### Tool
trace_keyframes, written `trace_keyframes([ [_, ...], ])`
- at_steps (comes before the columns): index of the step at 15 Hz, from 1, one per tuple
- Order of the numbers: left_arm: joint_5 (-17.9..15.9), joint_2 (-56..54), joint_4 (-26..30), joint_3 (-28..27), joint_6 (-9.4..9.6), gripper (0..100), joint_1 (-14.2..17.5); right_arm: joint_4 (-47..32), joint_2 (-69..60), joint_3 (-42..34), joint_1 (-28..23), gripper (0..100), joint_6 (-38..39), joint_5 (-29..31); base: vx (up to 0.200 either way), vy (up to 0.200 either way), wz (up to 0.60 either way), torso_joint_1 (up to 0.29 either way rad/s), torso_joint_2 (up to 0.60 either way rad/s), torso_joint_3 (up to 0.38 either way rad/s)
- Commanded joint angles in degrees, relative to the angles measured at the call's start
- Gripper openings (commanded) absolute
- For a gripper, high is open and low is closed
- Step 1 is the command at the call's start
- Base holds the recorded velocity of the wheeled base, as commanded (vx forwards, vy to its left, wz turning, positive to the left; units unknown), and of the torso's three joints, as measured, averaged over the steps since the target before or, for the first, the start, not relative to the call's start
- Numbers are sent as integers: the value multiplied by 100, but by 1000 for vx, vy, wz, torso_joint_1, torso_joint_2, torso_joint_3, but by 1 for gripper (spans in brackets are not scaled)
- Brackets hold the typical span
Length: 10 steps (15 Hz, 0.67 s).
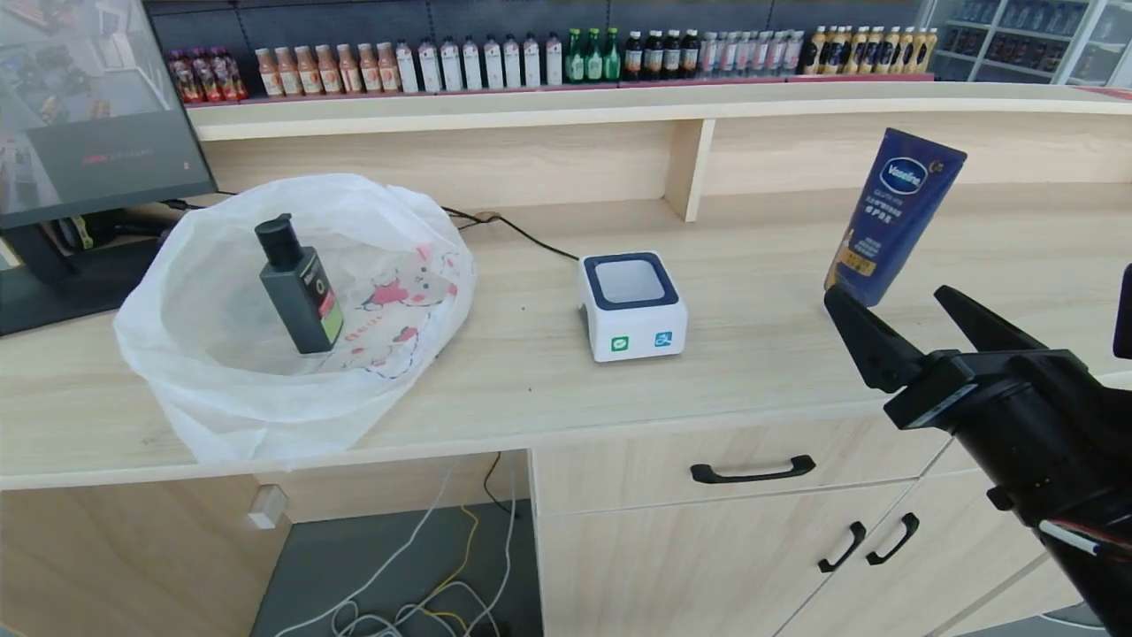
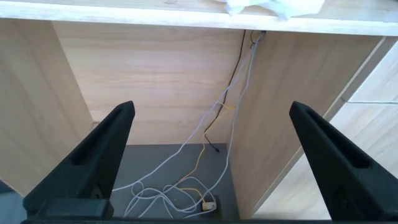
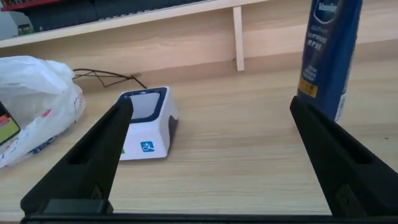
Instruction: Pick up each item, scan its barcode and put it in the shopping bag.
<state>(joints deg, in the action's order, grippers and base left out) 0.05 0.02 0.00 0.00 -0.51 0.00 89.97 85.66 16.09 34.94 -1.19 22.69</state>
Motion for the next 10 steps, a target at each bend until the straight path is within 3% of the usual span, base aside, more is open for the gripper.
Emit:
trace_keyframes([
  [1,4,-2,0,0,-2,100,0,3,38,-1,-66,100,-4,-1,0,-200,0,12,-2,-7],
  [10,4,-2,0,0,-2,100,0,3,188,26,-57,100,-12,8,0,-200,0,1,1,5],
])
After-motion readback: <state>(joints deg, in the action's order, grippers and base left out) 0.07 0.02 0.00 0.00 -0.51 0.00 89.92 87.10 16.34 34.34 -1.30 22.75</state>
